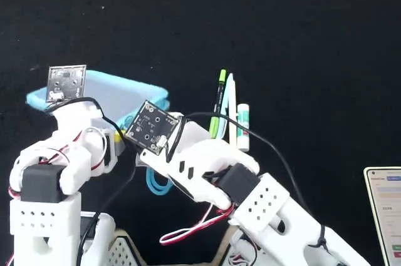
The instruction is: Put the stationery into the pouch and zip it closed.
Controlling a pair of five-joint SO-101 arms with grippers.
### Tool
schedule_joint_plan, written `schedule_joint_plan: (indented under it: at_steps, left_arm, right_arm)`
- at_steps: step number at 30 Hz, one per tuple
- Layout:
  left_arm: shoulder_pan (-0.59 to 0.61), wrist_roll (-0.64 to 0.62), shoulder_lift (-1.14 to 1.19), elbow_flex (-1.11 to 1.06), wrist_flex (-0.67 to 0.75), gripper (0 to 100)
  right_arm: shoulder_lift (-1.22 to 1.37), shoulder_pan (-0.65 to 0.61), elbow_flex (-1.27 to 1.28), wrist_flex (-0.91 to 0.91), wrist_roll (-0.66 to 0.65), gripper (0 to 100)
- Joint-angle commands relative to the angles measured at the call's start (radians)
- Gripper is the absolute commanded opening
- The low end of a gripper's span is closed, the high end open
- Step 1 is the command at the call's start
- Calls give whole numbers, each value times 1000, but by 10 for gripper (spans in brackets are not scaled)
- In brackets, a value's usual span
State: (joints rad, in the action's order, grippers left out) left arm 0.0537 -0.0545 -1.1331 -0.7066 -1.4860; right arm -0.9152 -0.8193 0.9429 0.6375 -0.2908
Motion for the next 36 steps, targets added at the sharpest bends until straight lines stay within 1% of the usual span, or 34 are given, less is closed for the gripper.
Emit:
schedule_joint_plan:
  at_steps: [1,3,7,10,19,21,23,29,31,34,36]
  left_arm:
    - [19,12,-9,30,18,220]
    - [16,8,-9,44,18,209]
    - [16,8,-9,76,18,130]
    - [16,8,-9,79,26,95]
    - [16,6,-9,82,28,86]
    - [24,6,-9,82,44,66]
    - [27,6,-9,99,57,24]
    - [27,3,-9,188,55,30]
    - [27,-14,-9,219,55,30]
    - [28,-74,-9,246,54,30]
    - [54,-106,-8,254,57,30]
  right_arm:
    - [-38,-9,-7,-28,3,11]
    - [-36,-9,-7,-28,3,11]
    - [-35,-9,-7,-28,3,11]
    - [-35,-11,-5,-28,3,11]
    - [-39,-12,28,-28,3,11]
    - [-39,-9,28,-23,3,11]
    - [-41,-8,35,-18,3,11]
    - [-41,-5,82,-18,3,11]
    - [-42,18,81,-18,3,11]
    - [-71,103,71,-17,3,11]
    - [-128,152,65,26,2,11]
